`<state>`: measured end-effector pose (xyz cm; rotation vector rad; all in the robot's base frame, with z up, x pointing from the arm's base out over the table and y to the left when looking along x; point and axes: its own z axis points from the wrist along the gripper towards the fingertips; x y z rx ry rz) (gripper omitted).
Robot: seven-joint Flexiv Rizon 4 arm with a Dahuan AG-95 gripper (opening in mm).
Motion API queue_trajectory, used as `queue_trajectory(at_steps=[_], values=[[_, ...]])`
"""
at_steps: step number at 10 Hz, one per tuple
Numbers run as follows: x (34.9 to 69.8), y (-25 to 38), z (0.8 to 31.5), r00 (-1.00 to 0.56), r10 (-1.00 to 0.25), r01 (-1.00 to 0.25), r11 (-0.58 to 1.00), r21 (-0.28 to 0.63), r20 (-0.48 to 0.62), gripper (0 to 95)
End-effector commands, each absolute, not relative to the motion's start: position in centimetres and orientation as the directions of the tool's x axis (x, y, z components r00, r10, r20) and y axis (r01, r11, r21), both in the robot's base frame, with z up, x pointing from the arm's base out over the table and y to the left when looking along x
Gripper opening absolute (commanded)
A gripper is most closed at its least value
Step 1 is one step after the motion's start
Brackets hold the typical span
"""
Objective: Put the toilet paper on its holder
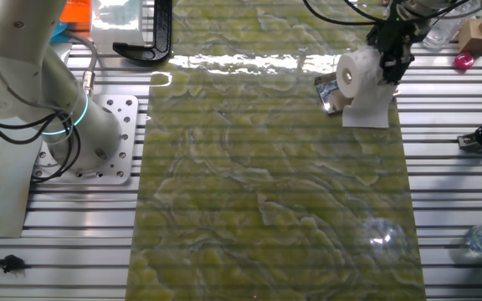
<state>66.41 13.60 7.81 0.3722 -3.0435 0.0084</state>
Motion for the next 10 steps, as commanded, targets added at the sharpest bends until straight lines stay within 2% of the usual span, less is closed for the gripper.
queue_trajectory(at_steps=[1,10], values=[[66.7,13.6,7.8,-0.967,-0.242,-0.242,0.970,0.005,0.080,0.0],[68.1,13.8,8.1,-0.967,-0.242,-0.243,0.970,0.001,0.076,0.0]])
